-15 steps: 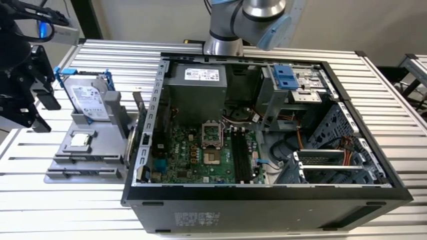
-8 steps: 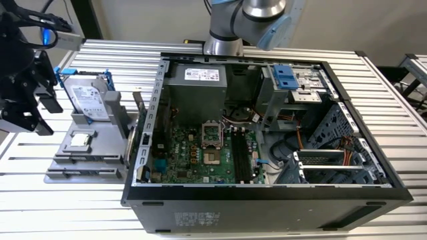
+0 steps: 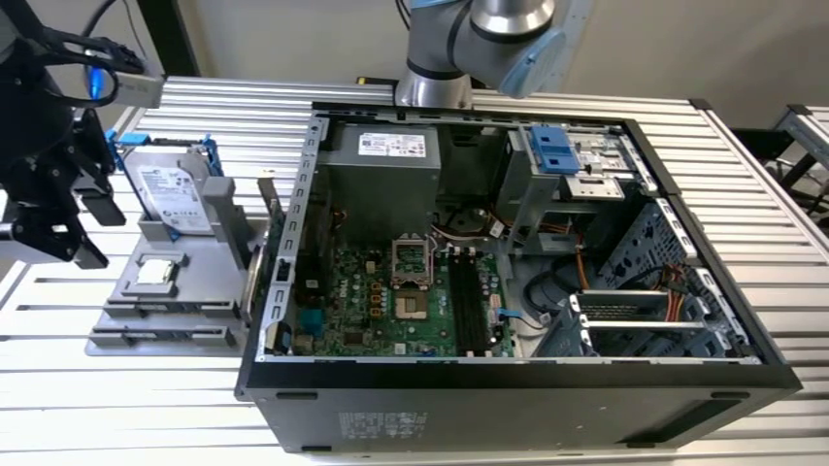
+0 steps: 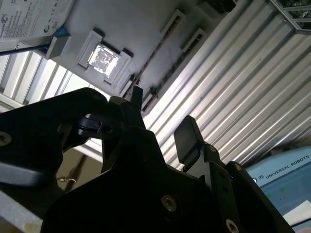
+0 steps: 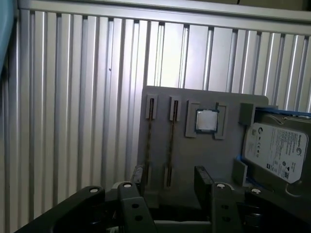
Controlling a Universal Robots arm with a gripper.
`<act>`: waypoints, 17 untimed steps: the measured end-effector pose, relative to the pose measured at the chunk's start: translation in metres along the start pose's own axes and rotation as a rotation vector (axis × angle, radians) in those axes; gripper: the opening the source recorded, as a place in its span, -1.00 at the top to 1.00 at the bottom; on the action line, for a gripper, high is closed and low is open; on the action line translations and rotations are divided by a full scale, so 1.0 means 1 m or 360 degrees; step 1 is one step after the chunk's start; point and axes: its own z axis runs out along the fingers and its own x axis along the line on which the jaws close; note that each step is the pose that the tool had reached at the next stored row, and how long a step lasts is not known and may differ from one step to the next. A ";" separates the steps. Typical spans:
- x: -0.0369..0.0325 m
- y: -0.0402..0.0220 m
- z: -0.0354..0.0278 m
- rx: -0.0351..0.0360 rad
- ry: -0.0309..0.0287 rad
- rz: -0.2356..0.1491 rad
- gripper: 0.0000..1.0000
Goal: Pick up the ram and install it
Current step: 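Pick up the ram and move it above insertion slot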
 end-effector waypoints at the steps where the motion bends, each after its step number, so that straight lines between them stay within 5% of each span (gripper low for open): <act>1: 0.0002 0.0001 0.0018 0.0000 0.00000 0.0000 -1.00; 17: 0.0016 0.0008 0.0263 0.0003 0.00035 0.0080 -1.00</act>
